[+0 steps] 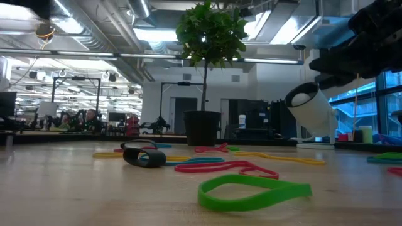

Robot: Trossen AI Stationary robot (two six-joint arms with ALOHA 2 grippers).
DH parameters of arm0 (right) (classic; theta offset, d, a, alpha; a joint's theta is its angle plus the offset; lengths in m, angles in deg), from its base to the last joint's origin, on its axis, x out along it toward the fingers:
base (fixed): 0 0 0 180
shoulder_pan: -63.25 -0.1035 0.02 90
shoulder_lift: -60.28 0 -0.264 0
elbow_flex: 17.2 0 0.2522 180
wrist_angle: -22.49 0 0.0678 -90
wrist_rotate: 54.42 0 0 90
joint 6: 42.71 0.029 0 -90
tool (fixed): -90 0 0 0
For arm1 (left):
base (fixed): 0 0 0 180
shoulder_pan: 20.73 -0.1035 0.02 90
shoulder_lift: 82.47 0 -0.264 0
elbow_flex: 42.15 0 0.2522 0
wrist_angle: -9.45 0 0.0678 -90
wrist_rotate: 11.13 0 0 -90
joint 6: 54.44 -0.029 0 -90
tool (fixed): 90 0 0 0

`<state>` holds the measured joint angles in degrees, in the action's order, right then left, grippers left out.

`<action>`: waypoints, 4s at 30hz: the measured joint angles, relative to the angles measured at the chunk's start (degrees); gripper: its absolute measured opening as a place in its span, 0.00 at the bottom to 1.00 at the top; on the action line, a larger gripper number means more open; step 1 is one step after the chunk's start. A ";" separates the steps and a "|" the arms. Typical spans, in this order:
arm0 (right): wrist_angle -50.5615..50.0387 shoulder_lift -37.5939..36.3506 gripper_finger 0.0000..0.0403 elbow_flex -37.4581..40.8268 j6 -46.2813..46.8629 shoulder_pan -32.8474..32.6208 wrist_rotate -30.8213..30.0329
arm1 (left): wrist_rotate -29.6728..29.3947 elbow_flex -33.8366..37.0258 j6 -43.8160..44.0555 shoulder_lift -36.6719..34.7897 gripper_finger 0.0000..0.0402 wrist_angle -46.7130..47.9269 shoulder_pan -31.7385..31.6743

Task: Pick and place rubber bands into bin
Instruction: Put the yellow rubber band into the gray bin, then put the green rubber band into the gray bin

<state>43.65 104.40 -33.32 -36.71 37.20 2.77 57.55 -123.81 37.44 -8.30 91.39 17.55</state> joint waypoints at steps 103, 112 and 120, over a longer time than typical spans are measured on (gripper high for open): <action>-0.09 0.00 0.09 -0.01 1.24 0.00 -0.01 | 21.01 0.00 22.56 21.38 0.38 -12.62 15.92; -0.09 0.00 0.09 -0.01 1.18 0.01 -0.01 | 16.63 0.00 4.30 15.79 0.37 -4.46 5.39; -0.09 0.00 0.09 -0.01 1.10 0.01 -0.01 | 1.43 0.00 -15.91 12.81 0.35 -1.53 -7.11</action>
<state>43.56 104.40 -33.33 -35.61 37.20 2.76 58.98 -123.81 21.53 4.51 89.86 10.43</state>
